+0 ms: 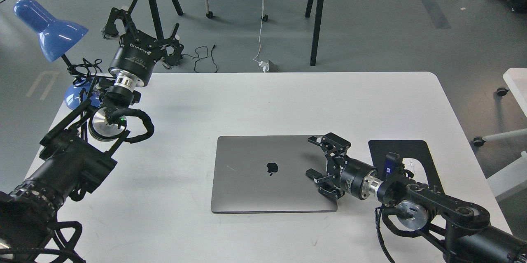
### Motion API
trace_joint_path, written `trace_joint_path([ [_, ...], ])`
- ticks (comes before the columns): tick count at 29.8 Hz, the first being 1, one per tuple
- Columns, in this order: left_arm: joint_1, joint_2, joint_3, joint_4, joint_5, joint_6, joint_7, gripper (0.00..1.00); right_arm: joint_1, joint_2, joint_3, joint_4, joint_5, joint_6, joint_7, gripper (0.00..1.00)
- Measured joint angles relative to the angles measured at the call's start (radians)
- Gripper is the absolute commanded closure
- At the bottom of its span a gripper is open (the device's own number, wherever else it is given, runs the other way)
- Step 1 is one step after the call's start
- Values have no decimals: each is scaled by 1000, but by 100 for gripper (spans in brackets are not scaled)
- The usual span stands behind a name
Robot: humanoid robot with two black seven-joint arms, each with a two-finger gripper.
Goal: Close notebook with right arm
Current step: 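Lift the right gripper up and away from the closed laptop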
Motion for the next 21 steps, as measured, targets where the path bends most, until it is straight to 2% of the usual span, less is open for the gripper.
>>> trace_joint_path([
  [9,0,0,0,0,0,0,0,0,1,-3,31,8,4,0,-1,0],
  [17,0,0,0,0,0,0,0,0,14,-31,305,113,8,7,-6,0],
  [21,0,0,0,0,0,0,0,0,63,-55,414,119,18,0,-15,0],
])
